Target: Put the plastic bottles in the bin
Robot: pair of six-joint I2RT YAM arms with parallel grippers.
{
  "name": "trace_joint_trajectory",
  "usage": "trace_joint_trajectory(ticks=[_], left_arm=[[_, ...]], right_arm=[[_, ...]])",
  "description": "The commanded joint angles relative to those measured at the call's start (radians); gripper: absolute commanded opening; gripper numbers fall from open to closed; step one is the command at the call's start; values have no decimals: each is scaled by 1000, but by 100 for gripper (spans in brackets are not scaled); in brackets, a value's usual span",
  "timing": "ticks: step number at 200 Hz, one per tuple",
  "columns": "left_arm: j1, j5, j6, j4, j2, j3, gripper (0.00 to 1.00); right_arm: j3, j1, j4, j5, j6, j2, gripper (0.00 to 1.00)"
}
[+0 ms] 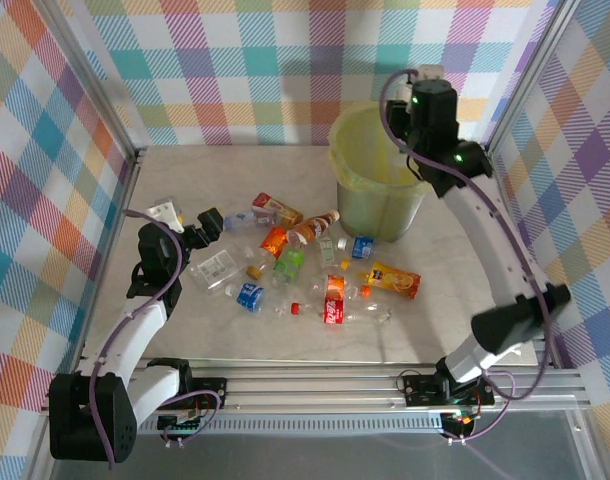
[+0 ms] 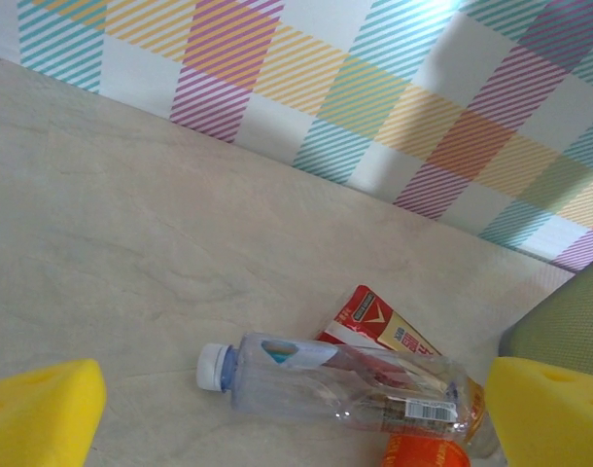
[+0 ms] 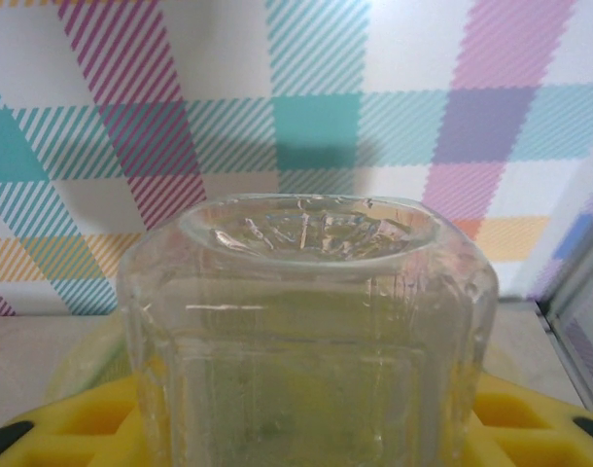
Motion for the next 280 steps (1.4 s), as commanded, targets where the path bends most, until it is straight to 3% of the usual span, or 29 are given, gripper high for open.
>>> trace_joint_trajectory(ticks=[1,54,129,192,280], left_arm=[[2,23,-41,1,-25,12,100],[1,4,-60,-28,-33,16,100],[1,-2,-54,-42,-8,27,100],[1,-2,-56,-60,3,38,100],[1,-14,-52,-71,7,34,100]], right_arm=[[151,5,-5,-54,-85,131,27],[496,2,-331,-122,-60,424,27],[421,-54,-478,-301,-51,454,27],[443,-122,-532,-459,-154,556,29],[436,-138,-597,-446,-242,652,32]])
